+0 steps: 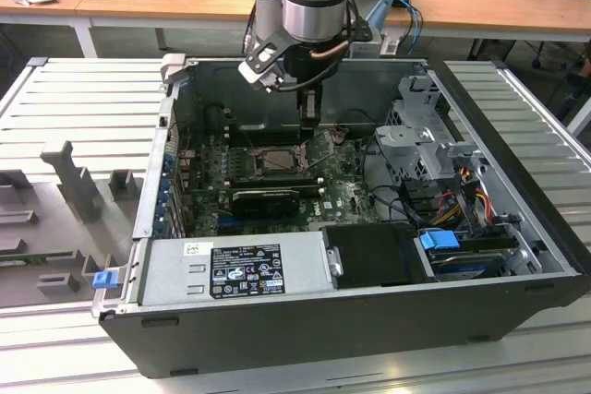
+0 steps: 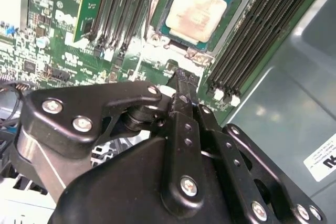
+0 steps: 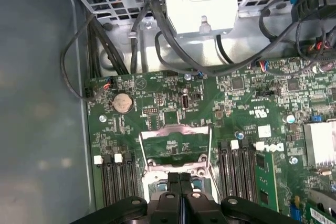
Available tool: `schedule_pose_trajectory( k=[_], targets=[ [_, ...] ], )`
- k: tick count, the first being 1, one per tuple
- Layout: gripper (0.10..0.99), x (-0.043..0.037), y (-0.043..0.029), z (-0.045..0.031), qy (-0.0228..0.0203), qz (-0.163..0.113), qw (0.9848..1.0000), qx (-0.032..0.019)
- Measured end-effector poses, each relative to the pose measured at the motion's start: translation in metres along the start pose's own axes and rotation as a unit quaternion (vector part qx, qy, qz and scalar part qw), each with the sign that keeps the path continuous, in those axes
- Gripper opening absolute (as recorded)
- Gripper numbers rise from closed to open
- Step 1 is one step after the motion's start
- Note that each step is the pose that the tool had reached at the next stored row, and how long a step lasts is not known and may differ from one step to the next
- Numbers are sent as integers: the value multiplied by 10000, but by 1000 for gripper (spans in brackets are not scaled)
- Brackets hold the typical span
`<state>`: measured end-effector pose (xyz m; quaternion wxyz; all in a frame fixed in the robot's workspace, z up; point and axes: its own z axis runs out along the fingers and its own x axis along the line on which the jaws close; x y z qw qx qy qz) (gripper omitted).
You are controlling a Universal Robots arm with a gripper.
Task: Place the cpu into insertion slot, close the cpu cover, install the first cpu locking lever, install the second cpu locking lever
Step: 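Close the cpu cover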
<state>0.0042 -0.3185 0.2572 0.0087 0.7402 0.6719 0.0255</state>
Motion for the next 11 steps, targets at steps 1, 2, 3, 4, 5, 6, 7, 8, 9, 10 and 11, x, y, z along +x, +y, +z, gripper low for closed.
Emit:
schedule_pose_trajectory(
  k=[1, 2, 3, 4, 5, 6, 7, 8, 9, 10, 11],
  targets=[
    [106, 3, 31, 2, 1, -58, 10000, 17],
    [106, 5, 51, 3, 3, -104, 9999, 22],
    [106, 9, 87, 6, 8, -179, 9998, 27],
    [106, 13, 134, 9, 13, -247, 9997, 31],
    [106, 17, 173, 11, 15, -283, 9996, 34],
    [106, 18, 192, 11, 17, -306, 9995, 36],
    [106, 19, 200, 12, 17, -316, 9995, 37],
    [106, 19, 202, 8, 17, -334, 9994, 39],
    [106, 20, 207, 6, 19, -346, 9994, 42],
    [106, 22, 222, 7, 20, -348, 9994, 45],
    [106, 25, 256, 8, 18, -347, 9994, 50]
  ],
)
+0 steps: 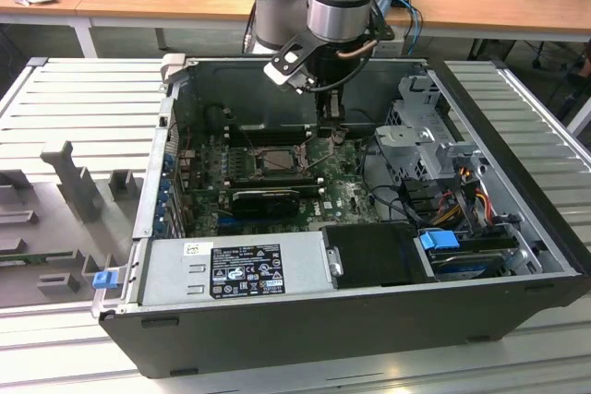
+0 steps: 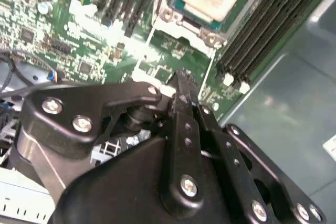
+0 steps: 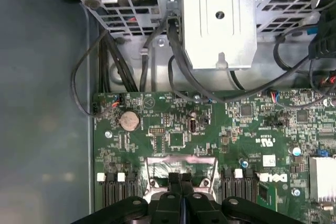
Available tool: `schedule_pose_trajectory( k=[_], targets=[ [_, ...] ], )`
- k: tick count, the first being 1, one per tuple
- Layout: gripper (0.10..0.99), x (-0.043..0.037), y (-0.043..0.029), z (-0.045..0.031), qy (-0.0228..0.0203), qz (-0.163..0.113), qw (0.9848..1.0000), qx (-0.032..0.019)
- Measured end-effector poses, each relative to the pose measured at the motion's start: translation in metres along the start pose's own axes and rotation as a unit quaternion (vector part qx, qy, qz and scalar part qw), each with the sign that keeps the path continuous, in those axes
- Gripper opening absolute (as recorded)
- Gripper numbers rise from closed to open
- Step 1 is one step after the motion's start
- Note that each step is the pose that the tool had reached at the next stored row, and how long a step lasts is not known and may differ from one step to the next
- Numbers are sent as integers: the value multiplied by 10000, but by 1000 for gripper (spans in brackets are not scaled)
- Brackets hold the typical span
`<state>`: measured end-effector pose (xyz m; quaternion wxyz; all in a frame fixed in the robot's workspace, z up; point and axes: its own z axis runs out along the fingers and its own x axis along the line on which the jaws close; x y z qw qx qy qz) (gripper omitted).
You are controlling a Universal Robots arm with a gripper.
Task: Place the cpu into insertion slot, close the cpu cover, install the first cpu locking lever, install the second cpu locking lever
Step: 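Close the cpu cover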
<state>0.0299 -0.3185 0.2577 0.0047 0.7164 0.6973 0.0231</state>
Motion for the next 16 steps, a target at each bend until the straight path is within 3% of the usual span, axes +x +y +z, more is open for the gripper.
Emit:
schedule_pose_trajectory(
  k=[1, 7, 11, 13, 16],
  targets=[
    [106, 1, 39, 2, 0, -1, 10000, 2],
    [106, 2, 100, 4, 0, -1, 10000, 3],
    [106, 5, 228, 10, 0, -2, 10000, 5],
    [106, 9, 327, 16, 2, -59, 10000, 6],
    [106, 7, 339, 74, 8, -229, 9997, 11]
  ],
)
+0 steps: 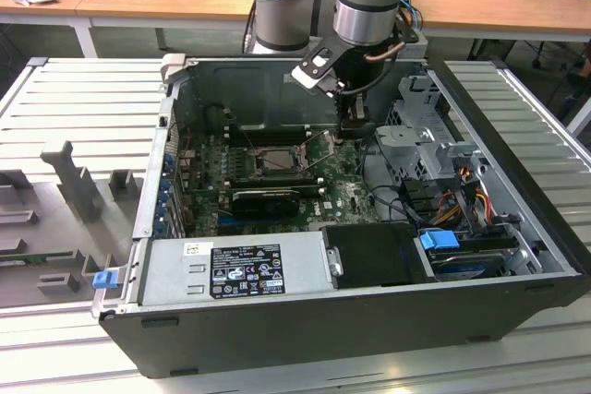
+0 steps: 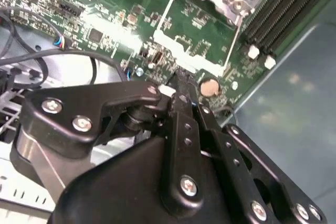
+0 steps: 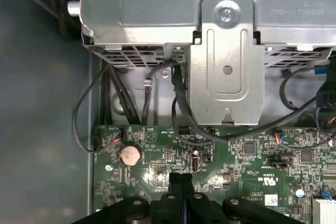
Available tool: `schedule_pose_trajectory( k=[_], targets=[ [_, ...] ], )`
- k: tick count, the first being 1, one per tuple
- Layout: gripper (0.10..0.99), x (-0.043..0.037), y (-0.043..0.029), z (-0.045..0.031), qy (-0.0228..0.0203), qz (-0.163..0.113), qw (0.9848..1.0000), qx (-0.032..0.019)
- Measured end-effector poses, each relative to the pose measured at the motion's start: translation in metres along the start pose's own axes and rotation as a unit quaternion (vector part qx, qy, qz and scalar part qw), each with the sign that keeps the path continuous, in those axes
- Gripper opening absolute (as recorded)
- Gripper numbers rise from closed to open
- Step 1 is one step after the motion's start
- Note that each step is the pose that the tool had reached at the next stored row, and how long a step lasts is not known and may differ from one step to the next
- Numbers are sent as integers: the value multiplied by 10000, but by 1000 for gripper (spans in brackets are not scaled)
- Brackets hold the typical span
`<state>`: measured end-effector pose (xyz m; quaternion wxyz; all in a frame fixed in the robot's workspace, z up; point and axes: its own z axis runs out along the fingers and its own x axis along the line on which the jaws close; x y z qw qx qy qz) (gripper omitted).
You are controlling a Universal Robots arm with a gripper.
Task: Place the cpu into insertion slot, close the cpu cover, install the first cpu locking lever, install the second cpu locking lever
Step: 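Close the cpu cover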
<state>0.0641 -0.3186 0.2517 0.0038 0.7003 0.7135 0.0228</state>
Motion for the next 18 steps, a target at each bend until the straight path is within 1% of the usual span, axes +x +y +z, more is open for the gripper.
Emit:
schedule_pose_trajectory(
  k=[2, 6, 10, 16, 18],
  targets=[
    [106, -1, 5, 20, 2, -56, 10000, 2],
    [106, -3, 6, 41, 2, -61, 10000, 2],
    [106, -8, 5, 45, 2, -61, 10000, 6],
    [106, -7, -17, 29, 5, -59, 10000, 63],
    [106, -6, -39, 27, 4, -60, 10000, 66]
  ],
)
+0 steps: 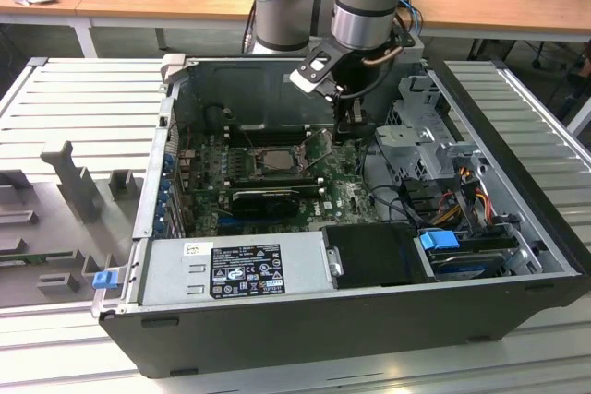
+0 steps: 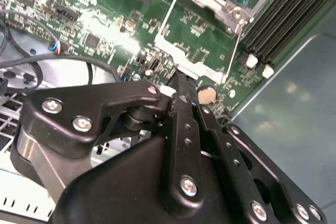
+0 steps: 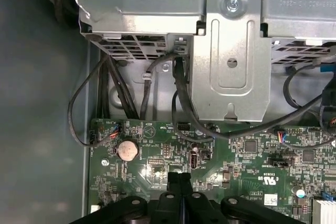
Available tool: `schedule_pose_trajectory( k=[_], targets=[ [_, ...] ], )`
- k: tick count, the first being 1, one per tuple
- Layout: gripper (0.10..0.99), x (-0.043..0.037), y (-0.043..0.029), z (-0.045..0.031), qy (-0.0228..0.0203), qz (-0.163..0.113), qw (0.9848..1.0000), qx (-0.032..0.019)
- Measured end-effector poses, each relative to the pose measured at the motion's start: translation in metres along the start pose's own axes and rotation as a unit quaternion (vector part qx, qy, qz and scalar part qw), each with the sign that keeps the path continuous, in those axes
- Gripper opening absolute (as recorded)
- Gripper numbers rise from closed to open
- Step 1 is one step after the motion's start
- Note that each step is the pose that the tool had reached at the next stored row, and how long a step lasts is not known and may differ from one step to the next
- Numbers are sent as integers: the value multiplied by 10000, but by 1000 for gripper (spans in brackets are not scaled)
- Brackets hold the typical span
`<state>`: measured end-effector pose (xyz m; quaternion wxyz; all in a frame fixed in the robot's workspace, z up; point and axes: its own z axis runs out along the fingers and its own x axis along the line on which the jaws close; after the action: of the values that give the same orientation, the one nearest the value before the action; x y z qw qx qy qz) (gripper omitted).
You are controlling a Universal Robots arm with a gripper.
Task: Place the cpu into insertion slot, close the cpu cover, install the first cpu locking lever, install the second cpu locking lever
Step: 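Close the cpu cover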
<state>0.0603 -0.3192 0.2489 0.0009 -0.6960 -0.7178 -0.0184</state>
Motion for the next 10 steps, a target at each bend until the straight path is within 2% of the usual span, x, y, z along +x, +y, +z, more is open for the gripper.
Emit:
schedule_pose_trajectory(
  k=[4, 7, 10],
  targets=[
    [106, 3, -117, -3, 0, 0, 10000, 0],
    [106, 4, -136, -3, 1, 0, 10000, 0],
    [106, 6, -196, -5, 1, 0, 10000, 0]
  ],
)
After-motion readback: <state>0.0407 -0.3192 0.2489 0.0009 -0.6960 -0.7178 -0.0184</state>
